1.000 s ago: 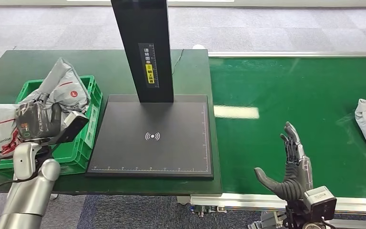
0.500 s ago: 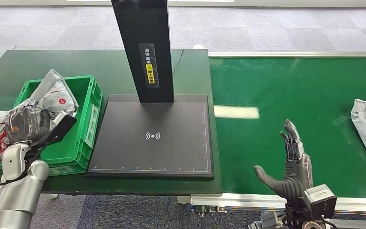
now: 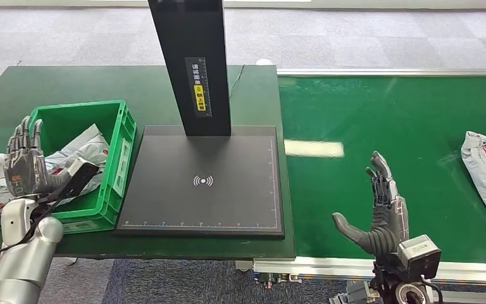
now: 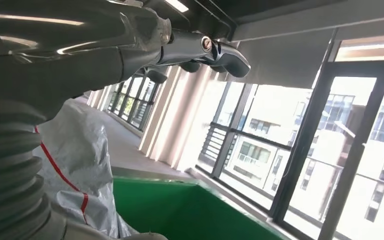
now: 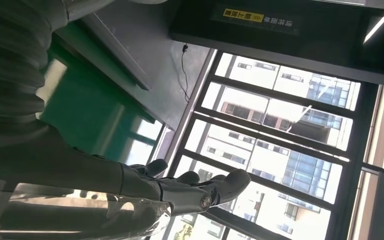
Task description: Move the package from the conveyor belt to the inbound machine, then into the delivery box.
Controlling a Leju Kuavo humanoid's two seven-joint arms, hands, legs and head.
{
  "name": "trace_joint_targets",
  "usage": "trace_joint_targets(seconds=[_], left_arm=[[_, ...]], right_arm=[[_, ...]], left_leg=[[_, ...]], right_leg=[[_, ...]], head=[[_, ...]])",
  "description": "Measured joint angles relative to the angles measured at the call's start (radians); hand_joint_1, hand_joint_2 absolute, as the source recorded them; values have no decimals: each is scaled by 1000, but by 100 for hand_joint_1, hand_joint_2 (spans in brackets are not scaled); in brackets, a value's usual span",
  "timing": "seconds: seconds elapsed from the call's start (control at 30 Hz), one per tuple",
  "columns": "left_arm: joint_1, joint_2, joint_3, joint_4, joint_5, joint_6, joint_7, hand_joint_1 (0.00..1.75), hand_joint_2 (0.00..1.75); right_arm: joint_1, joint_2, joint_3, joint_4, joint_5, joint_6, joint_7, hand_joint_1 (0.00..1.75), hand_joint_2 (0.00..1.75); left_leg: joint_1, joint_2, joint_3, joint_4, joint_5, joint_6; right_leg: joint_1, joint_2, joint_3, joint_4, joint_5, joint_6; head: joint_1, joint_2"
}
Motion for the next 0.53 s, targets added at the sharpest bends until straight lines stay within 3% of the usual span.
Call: trace_joint_targets(seconds=[0.13, 0.27, 0.33, 0.43, 0.53], left_arm=[[31, -13, -9, -64, 60, 62, -86, 0, 175], [78, -44, -16, -180, 221, 94, -357, 0, 175], [105, -69, -29, -246, 329, 91, -452, 0, 175], [132, -99, -72, -320, 528, 38, -473, 0, 175], [145, -116, -105, -356, 602, 5, -472, 0, 175]], right_arm=[[-1, -1, 4, 4, -4, -6, -1, 0, 175], [-8, -8, 11, 13, -22, -12, -5, 0, 175], [-17, -12, 17, 20, -32, -14, -6, 0, 175], [-24, -19, 26, 30, -42, -16, -7, 0, 175], [-24, -25, 29, 34, -46, -16, -7, 0, 175]], left_leg=[[0, 0, 0, 0, 0, 0], [0, 0, 0, 0, 0, 0], [0, 0, 0, 0, 0, 0], [0, -1, 0, 0, 0, 0], [0, -2, 0, 0, 0, 0]], right_leg=[[0, 0, 0, 0, 0, 0], [0, 0, 0, 0, 0, 0], [0, 0, 0, 0, 0, 0], [0, 0, 0, 0, 0, 0], [0, -2, 1, 0, 0, 0]], head=[[0, 0], [0, 0], [0, 0], [0, 0], [0, 0]])
